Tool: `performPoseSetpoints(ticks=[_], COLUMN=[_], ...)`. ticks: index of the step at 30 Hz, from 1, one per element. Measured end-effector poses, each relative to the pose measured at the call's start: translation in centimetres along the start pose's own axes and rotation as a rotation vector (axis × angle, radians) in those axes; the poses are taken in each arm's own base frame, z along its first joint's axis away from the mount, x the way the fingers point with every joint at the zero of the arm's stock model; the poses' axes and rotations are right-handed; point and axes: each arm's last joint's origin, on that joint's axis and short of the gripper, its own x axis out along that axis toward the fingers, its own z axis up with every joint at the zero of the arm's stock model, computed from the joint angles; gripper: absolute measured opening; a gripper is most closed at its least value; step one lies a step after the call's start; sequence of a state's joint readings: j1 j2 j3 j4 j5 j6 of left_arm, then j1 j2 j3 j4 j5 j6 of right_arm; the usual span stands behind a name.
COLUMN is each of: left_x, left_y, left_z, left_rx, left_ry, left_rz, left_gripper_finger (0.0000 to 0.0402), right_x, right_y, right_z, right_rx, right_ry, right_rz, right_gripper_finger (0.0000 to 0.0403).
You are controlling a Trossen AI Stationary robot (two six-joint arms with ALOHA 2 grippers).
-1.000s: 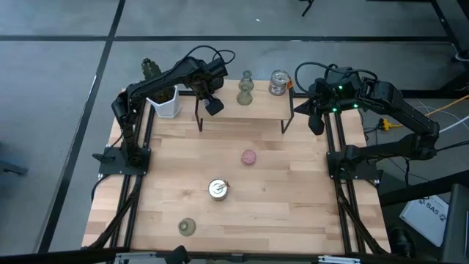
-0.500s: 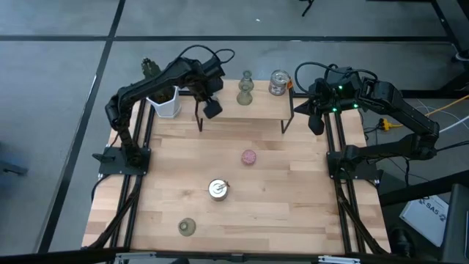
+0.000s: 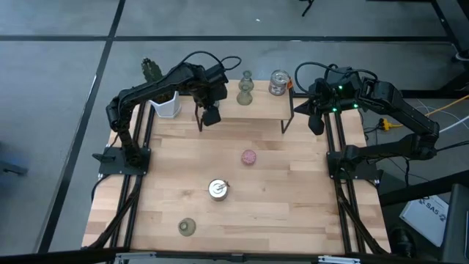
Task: Pick & Place candle stick holders
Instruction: Put the red scented candle aligned with the blue scented candle on the shelf
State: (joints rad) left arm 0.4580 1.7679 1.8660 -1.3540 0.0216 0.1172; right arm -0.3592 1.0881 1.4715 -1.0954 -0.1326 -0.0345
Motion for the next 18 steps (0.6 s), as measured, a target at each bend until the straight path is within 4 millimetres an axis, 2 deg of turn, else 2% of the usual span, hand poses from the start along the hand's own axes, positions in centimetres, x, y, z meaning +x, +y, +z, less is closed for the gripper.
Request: performPoseSetpoints(ticks=[7, 18], left_x=[0.2, 2.6], left_y=[0.4, 0.6], left_z=[0.0, 0.7], left_rx=[-0.011, -0.016], left_ry=[0.002, 0.067], left_rz=[-0.019, -0.027], left_gripper_finger=[0.0167, 0.0102], right_x=[0.0, 0.0], right_y=[0.0, 0.0], right_z=[0.0, 0.0], right_rx=[0.000, 0.000], right_ry=[0.000, 0.000], right_rz=[0.000, 0.000], right_gripper_finger=[0.0001, 0.0001])
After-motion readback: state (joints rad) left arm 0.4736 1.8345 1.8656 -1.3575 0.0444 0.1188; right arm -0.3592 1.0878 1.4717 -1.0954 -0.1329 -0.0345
